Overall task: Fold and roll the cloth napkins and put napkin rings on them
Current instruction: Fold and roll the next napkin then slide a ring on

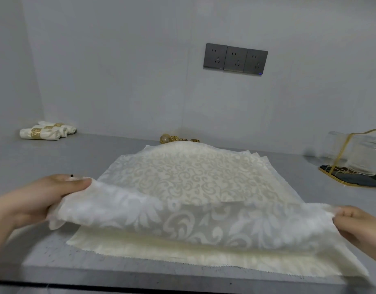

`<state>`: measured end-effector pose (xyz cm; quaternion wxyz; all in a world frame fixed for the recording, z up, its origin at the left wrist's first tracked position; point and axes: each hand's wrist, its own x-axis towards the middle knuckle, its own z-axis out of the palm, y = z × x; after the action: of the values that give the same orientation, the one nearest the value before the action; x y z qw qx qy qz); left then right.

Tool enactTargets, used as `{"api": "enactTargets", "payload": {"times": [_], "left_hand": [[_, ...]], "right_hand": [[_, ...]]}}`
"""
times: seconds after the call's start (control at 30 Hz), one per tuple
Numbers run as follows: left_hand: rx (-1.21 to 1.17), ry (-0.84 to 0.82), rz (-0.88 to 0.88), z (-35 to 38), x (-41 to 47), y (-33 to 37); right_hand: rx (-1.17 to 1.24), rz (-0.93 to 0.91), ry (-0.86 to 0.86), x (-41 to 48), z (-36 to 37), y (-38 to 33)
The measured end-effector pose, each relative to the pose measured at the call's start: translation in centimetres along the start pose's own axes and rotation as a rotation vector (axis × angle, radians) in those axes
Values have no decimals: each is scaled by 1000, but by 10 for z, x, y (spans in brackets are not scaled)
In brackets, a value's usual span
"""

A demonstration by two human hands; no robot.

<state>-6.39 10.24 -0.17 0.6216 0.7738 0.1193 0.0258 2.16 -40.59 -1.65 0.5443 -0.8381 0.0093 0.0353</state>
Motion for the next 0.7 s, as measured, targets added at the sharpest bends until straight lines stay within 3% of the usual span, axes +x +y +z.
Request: {"api": "enactTargets", "payload": {"times": [0.07,0.17,0.27,0.33,0.43,0.47,0.53,0.57,0.63,0.7], "left_hand": [[178,25,-24,-4,7,0],[334,227,24,-10,35,-9],[441,312,93,-10,64,-10],[583,317,134,-8,83,-8],[908,238,80,2,108,-3],[991,224,59,5,118,1],[1084,258,38,11,130,12],[1111,293,41,14,135,17],[1167,412,104,17,153,25],[1212,582,206,19,169,28]], "right_hand": [[43,-48,49,4,12,-13],[71,-10,187,23,31,-27],[-97,77,280,56,47,-33],[-235,65,261,79,60,-39],[-254,153,305,108,81,-48],[-314,182,333,116,86,-54],[-711,112,252,132,94,-53],[-756,94,253,140,98,-54],[-688,124,250,161,98,-58],[-438,128,338,177,99,-62]]}}
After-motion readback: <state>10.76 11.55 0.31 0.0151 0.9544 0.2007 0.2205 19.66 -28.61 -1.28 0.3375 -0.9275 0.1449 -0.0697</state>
